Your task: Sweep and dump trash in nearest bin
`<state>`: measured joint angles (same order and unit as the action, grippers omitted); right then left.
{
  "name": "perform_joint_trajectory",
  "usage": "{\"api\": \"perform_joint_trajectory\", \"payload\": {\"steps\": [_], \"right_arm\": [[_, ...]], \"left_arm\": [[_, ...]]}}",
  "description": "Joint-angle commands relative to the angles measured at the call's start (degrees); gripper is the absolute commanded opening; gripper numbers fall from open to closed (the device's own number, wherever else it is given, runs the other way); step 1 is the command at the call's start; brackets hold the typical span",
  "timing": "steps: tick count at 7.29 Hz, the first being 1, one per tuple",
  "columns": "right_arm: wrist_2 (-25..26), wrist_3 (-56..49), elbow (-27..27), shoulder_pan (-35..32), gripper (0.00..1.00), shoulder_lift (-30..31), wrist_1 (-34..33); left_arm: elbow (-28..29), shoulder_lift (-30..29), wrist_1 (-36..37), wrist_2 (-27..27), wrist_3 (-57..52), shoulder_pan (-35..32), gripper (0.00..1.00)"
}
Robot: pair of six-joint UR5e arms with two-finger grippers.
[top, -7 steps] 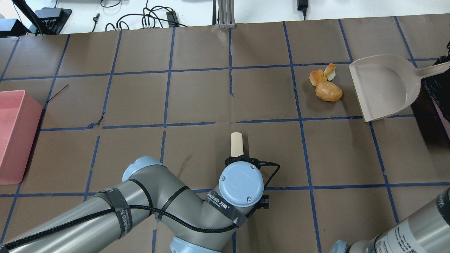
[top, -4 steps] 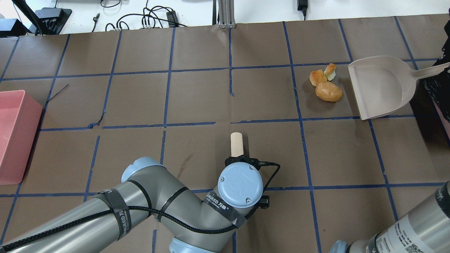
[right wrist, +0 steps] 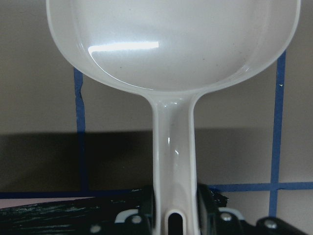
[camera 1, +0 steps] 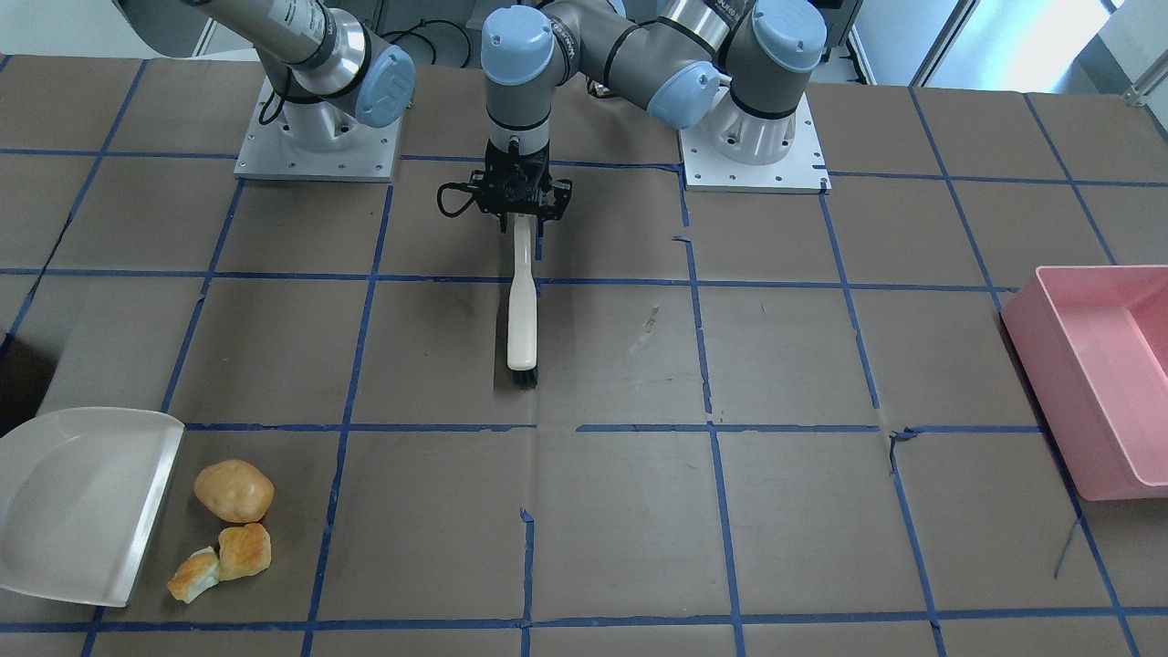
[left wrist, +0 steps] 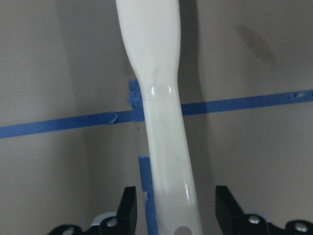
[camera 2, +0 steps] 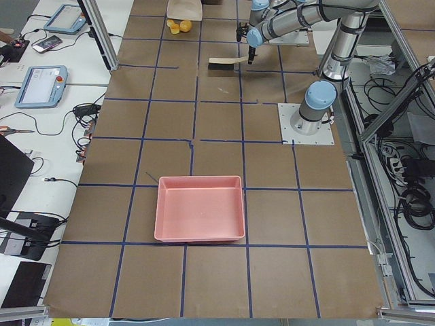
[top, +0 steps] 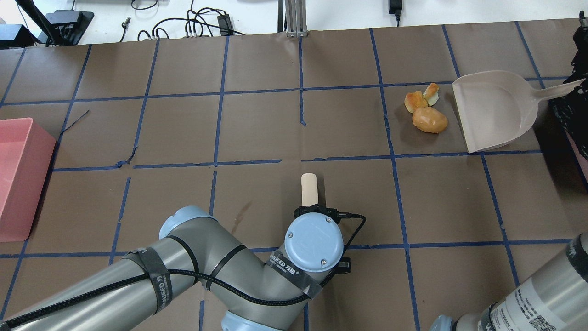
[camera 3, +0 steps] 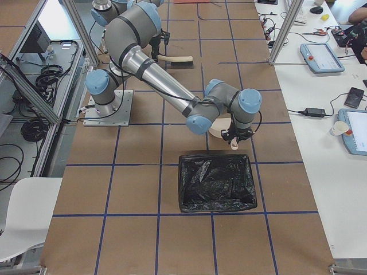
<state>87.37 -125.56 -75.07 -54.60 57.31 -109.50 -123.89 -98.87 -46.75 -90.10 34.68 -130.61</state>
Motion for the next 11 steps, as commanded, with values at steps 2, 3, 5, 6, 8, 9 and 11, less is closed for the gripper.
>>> {"api": "perform_joint_trajectory", "payload": {"steps": [2,3,5,6,8,9,11], "right_arm": [[-1.1,-0.4,0.0,-1.5,0.00,-0.2,-2.8],[-1.1,-0.4,0.0,-1.7,0.00,-0.9,-3.0],[-1.2,-3.1,0.0,-1.7,0.00,-2.0,-2.7],[-1.1,-5.5,0.0,-1.7,0.00,-2.2,-2.9],[-0.5,-7.7,0.0,-1.7,0.00,-2.3,-3.1],[-0.4,-7.6,0.0,-1.7,0.00,-2.4,-3.4],[-0.4,-6.5,0.0,-1.7,0.00,-2.6,-3.7]], "left_arm": [[0.0,0.3,0.3,0.1,-0.3,0.0,0.16],[0.2,0.6,1.3,0.1,-0.5,0.0,0.14],[0.5,0.8,1.5,0.1,-0.6,0.0,0.12],[0.8,2.0,1.5,0.3,-0.8,0.2,0.11],[2.9,3.2,1.2,1.6,-1.0,3.1,0.09],[9.0,1.1,0.1,3.9,-0.8,5.3,0.08],[22.8,-8.6,-4.6,4.3,-0.7,5.5,0.08]]}}
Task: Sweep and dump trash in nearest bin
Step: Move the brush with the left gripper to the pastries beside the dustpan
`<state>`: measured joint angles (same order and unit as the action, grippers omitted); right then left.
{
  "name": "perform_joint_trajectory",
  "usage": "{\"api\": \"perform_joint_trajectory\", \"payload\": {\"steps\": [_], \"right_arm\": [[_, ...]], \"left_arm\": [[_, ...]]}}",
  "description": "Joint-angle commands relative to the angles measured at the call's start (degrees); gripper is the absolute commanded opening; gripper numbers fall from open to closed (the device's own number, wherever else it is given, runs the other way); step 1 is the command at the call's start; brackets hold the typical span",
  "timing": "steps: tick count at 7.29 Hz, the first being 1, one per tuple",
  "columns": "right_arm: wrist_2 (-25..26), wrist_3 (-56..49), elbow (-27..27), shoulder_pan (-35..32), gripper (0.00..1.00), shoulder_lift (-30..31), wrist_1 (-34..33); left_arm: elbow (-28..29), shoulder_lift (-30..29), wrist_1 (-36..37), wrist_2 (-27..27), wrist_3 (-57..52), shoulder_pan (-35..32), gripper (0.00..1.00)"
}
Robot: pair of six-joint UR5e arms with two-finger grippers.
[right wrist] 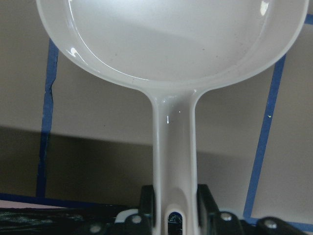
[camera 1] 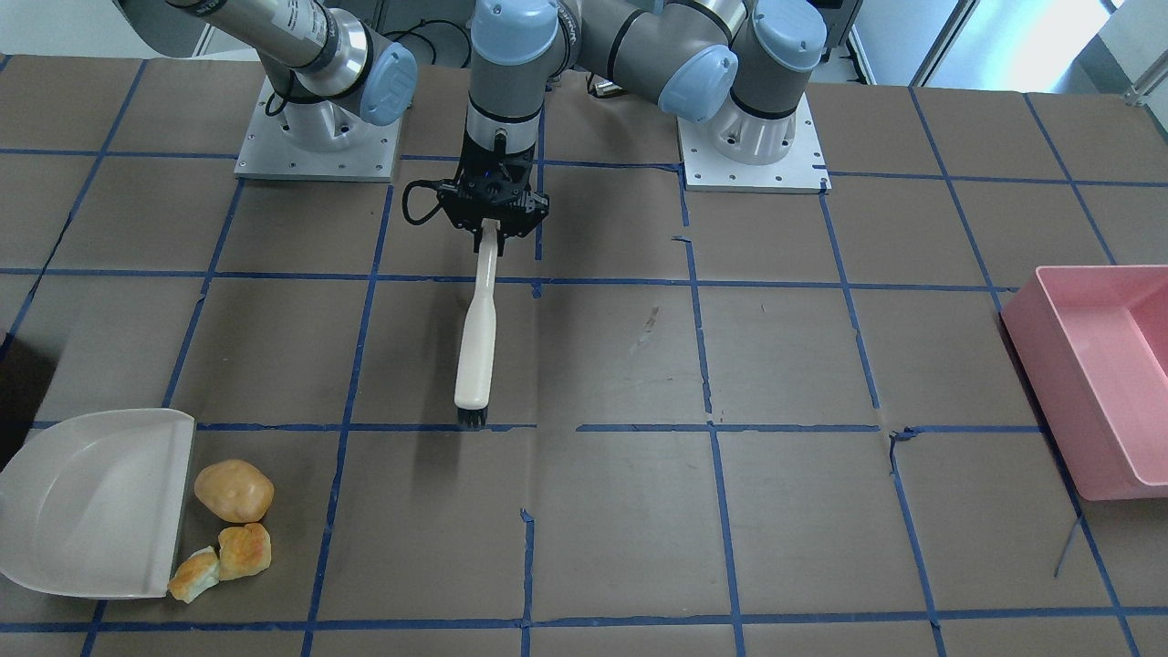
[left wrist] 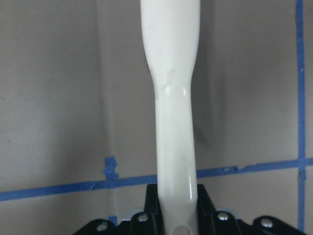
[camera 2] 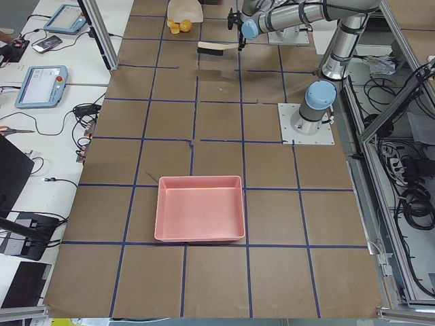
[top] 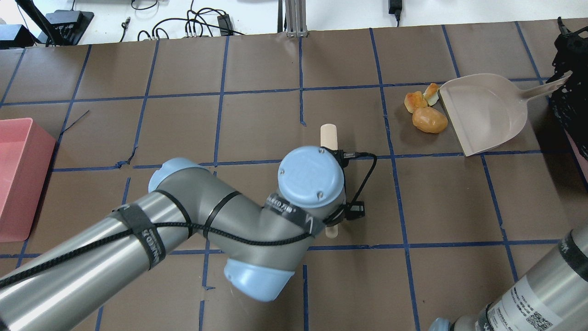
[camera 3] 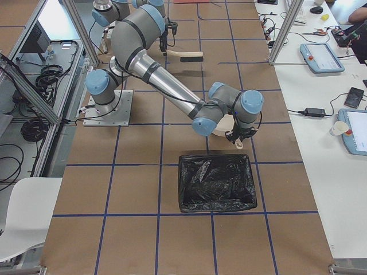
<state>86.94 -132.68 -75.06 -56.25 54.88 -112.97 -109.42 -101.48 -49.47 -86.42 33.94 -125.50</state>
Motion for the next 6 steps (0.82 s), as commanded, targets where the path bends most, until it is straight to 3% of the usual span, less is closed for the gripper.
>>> {"api": "perform_joint_trajectory", "payload": {"steps": [1,3,6], "right_arm": [[0.2,1.8,0.0,0.0,0.00,-0.7,-0.2],[1.1,6.2,0.0,0.0,0.00,-0.7,-0.1],[1.2,6.4,0.0,-0.1,0.00,-0.7,0.4]], "left_arm": [[15.9,-11.8,-2.0,0.5,0.2,0.4,0.08],[26.9,-20.7,-1.9,0.6,-0.5,0.4,0.08],[34.1,-27.3,-1.9,1.1,-0.1,0.4,0.08]]}}
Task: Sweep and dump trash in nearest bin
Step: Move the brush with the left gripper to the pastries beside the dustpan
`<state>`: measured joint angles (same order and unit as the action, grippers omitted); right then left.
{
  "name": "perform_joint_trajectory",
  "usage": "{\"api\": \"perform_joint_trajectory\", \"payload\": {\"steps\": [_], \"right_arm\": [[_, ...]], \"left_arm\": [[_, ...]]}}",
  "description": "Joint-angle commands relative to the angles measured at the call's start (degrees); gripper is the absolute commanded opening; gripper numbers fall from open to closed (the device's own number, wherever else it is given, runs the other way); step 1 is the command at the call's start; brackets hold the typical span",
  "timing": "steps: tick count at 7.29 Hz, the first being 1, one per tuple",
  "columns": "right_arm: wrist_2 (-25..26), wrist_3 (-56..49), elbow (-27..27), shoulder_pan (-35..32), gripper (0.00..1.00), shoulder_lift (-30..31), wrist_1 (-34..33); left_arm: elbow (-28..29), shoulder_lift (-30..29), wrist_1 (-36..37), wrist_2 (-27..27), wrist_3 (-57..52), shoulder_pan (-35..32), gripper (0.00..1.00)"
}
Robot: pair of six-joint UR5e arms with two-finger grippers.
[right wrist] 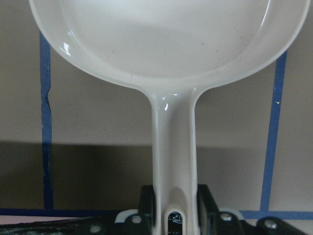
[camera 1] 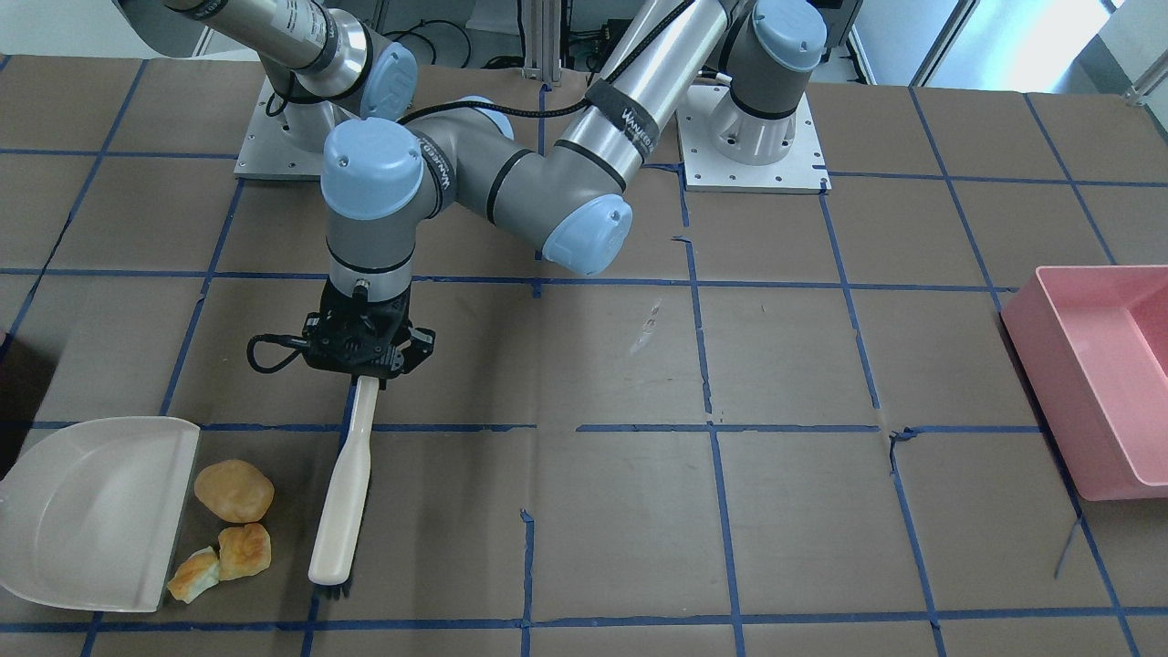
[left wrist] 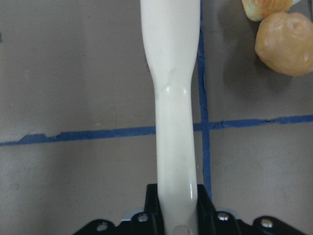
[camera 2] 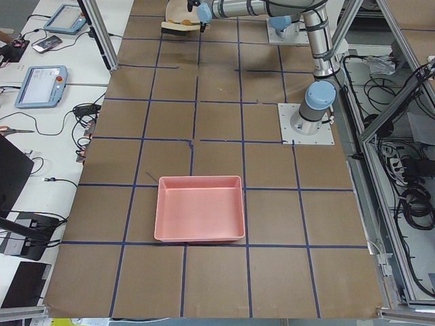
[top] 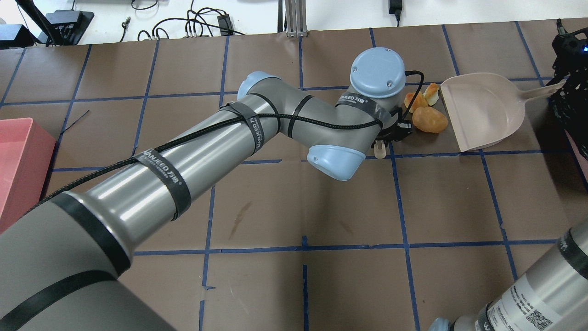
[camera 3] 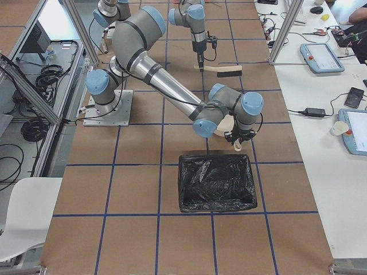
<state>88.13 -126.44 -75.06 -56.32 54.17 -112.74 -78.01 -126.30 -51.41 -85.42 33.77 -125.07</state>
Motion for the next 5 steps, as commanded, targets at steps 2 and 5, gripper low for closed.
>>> {"api": "perform_joint_trajectory", "payload": {"steps": [2,5], "right_arm": [[-0.1,0.0,-0.1,0.0,0.00,0.0,0.1],[-0.1,0.1,-0.3,-0.1,0.00,0.0,0.1]], "left_arm": [[5.2,-5.3,0.1,0.1,5.7,-0.2,0.08],[11.5,-11.5,0.1,-0.1,10.3,-4.0,0.08]]}}
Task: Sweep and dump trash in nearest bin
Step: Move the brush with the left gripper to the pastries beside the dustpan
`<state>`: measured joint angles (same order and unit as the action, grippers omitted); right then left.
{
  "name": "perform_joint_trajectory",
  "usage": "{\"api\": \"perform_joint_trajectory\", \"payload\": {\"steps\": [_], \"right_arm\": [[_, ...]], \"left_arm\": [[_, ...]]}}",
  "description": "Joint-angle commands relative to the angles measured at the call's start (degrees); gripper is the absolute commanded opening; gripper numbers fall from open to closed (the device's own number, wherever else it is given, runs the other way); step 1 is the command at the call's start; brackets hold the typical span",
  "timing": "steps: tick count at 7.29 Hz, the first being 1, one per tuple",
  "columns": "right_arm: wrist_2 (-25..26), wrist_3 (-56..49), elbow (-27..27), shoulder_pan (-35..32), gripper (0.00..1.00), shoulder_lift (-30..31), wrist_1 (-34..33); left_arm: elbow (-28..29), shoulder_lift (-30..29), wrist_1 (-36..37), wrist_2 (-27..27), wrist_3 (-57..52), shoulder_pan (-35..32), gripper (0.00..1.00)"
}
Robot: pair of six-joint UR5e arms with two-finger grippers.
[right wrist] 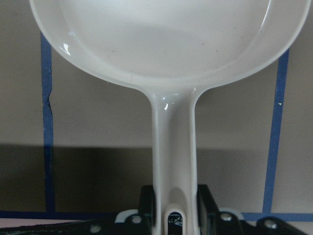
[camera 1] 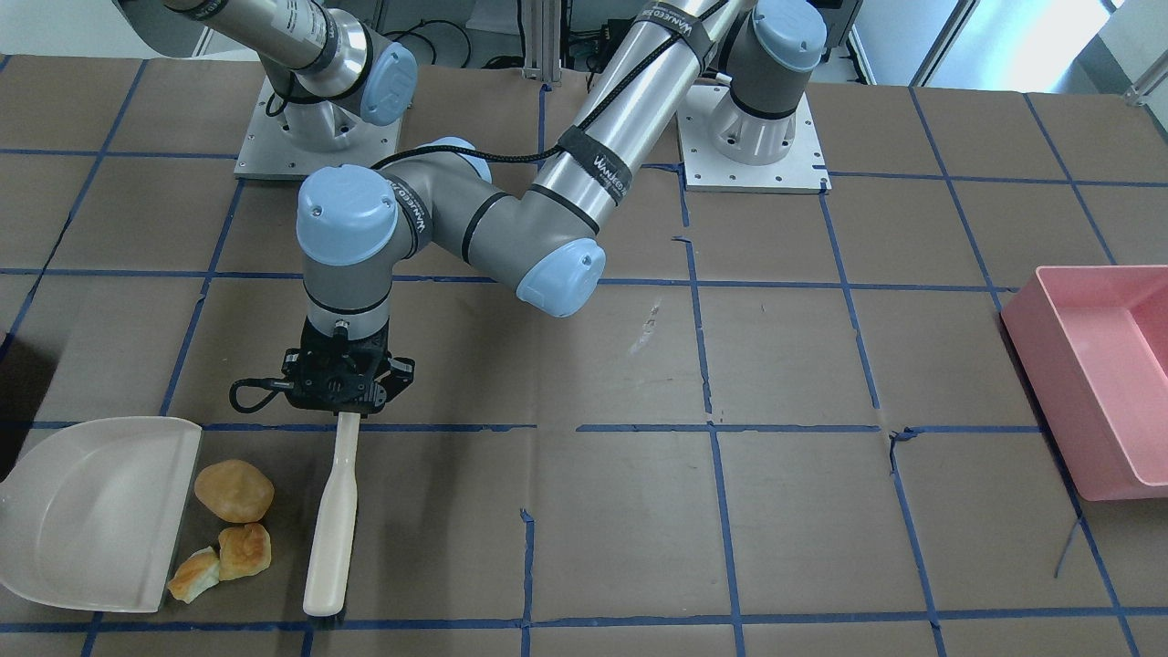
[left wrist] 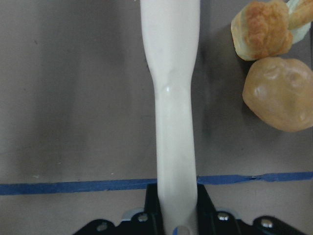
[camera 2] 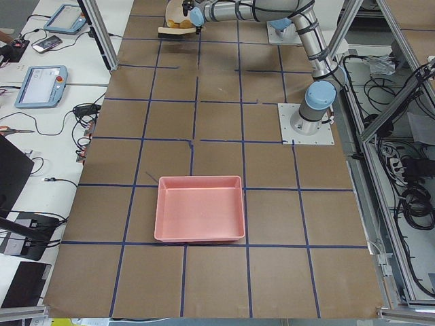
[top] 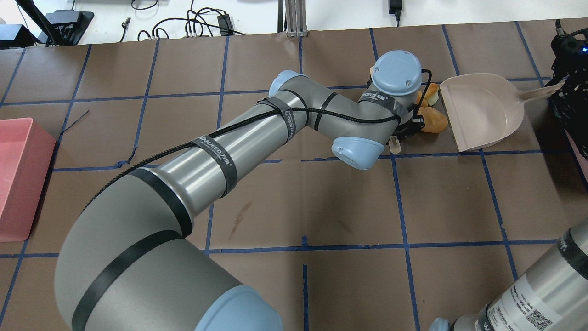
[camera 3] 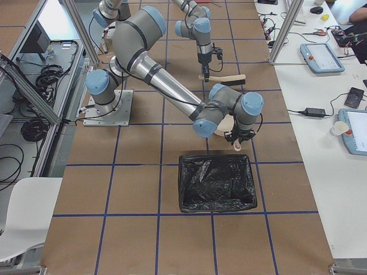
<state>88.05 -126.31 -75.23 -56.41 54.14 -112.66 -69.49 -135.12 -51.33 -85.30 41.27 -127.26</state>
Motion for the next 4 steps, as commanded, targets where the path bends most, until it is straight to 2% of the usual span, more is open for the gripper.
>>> {"api": "perform_joint_trajectory", "payload": {"steps": [1,4], "right_arm": [[-0.1,0.0,-0.1,0.0,0.00,0.0,0.2],[0.0,-0.1,-0.1,0.0,0.00,0.1,-0.1]], "left_arm": [[3.3,-2.8,-1.7,-0.7,3.0,-3.1,0.08],[3.9,-3.1,-2.1,-0.7,4.0,-4.1,0.08]]}}
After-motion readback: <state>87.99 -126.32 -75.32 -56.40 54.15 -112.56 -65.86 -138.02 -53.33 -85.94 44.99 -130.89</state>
